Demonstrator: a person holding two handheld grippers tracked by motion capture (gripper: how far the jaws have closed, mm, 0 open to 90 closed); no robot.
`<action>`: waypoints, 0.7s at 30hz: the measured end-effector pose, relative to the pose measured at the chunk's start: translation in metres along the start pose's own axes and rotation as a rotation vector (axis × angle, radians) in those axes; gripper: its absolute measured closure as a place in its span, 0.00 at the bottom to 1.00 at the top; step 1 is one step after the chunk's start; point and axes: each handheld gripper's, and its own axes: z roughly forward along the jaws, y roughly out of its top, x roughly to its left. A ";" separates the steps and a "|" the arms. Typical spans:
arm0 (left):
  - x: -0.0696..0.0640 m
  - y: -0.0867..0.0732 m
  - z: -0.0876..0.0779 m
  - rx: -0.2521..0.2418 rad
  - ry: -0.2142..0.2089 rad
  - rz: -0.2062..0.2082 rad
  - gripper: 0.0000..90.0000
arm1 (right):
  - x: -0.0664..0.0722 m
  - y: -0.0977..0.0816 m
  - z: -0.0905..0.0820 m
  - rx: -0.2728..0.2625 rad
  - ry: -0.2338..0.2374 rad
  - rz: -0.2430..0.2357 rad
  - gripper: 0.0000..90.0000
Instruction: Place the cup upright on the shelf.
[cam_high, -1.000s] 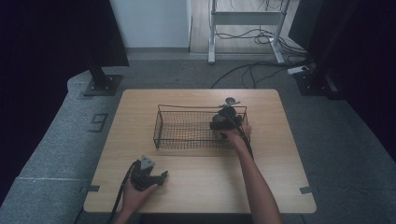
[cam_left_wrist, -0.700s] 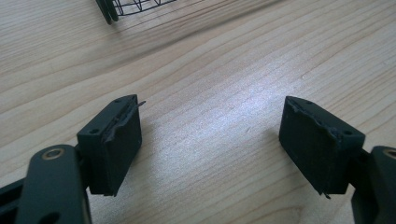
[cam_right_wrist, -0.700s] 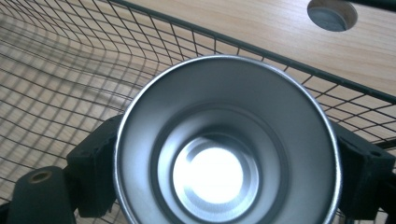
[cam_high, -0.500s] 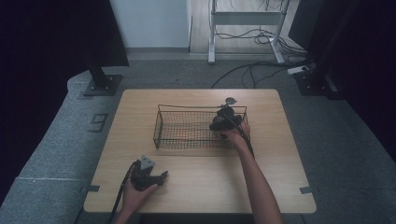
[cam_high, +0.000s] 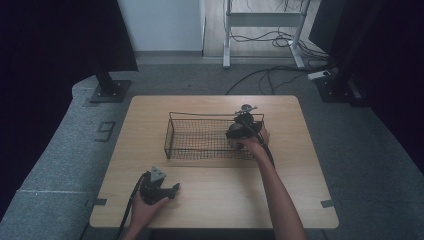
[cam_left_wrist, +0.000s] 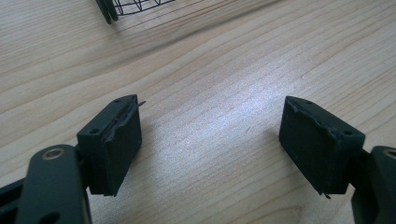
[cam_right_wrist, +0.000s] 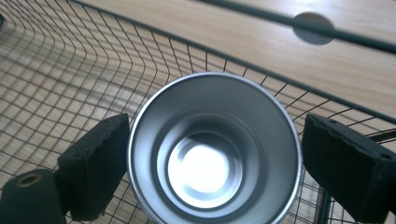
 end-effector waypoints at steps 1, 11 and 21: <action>0.000 0.000 0.000 0.000 0.000 0.000 0.23 | 0.000 0.000 -0.002 -0.019 -0.002 0.003 0.10; 0.000 0.000 0.000 0.001 0.000 0.001 0.24 | 0.000 -0.001 -0.026 -0.152 0.035 0.010 0.11; 0.000 0.000 0.000 0.002 0.001 0.001 0.24 | -0.002 -0.020 -0.050 -0.238 0.097 0.020 0.15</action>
